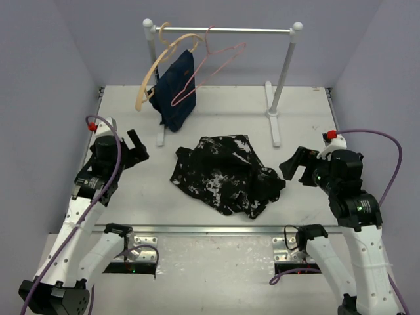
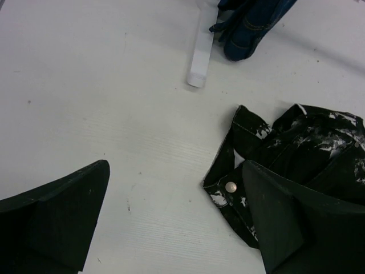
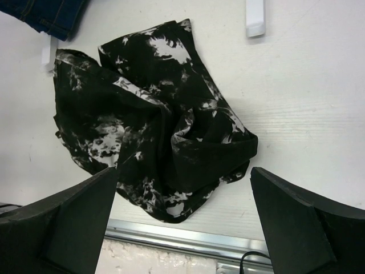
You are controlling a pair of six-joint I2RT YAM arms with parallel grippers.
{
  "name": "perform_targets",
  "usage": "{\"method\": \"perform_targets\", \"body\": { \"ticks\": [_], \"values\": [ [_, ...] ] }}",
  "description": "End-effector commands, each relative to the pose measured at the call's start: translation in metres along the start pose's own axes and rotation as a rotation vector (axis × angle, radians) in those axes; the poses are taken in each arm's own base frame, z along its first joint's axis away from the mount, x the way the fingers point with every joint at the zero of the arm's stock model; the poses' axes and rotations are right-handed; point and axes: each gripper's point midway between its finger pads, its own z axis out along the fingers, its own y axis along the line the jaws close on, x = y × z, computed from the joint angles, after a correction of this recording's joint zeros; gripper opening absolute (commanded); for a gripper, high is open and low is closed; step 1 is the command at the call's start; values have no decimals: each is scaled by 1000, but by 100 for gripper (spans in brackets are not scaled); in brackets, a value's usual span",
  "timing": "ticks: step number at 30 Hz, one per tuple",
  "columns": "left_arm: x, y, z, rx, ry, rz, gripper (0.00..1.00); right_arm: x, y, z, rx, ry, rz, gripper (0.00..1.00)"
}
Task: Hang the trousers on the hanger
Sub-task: Flatten out the trousers at the center of the board.
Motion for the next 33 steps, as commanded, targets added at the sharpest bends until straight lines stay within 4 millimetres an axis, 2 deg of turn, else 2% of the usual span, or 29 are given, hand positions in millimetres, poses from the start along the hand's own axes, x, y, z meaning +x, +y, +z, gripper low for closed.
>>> {"method": "perform_targets", "body": {
  "ticks": [1,5,7,8,9,10,12,15,16,18,23,24,27,28,30,31,33],
  "values": [
    [-19,-18,-7,61,-23,-26,100,-4,-1,5,3,-18,14,99],
    [0,-49,3,200,87,-71,100,-4,13,6,-78,-16,1,99],
    [20,-75,9,314,176,-129,100,-3,30,5,-178,-12,-17,99],
    [36,-80,18,320,234,-154,100,1,39,4,-236,4,-22,99],
    [51,-96,24,352,282,-140,100,-1,45,3,-270,-7,-27,99],
    [55,-105,22,365,285,-134,100,1,49,2,-297,5,-26,99],
    [84,-119,38,321,346,-96,100,2,59,1,-358,15,-32,99],
    [111,-125,54,320,400,-93,100,6,63,1,-384,42,-25,99],
    [113,-128,58,329,393,-93,99,7,63,1,-386,48,-23,99],
    [135,-122,71,310,425,-69,98,9,65,1,-398,62,-19,99],
    [172,-120,92,325,497,7,89,17,68,4,-430,78,-7,99],
    [178,-121,94,334,516,15,85,18,68,5,-435,80,-3,99],
    [187,-144,87,478,549,-9,58,25,68,10,-445,102,9,99],
    [185,-152,83,519,543,-13,52,26,67,11,-445,107,12,99],
    [182,-161,77,580,542,-17,32,29,66,15,-443,120,16,99],
    [179,-163,75,589,533,-17,28,29,66,16,-442,123,19,99],
    [165,-167,69,611,492,-14,13,32,65,20,-439,136,27,99]
  ]
}}
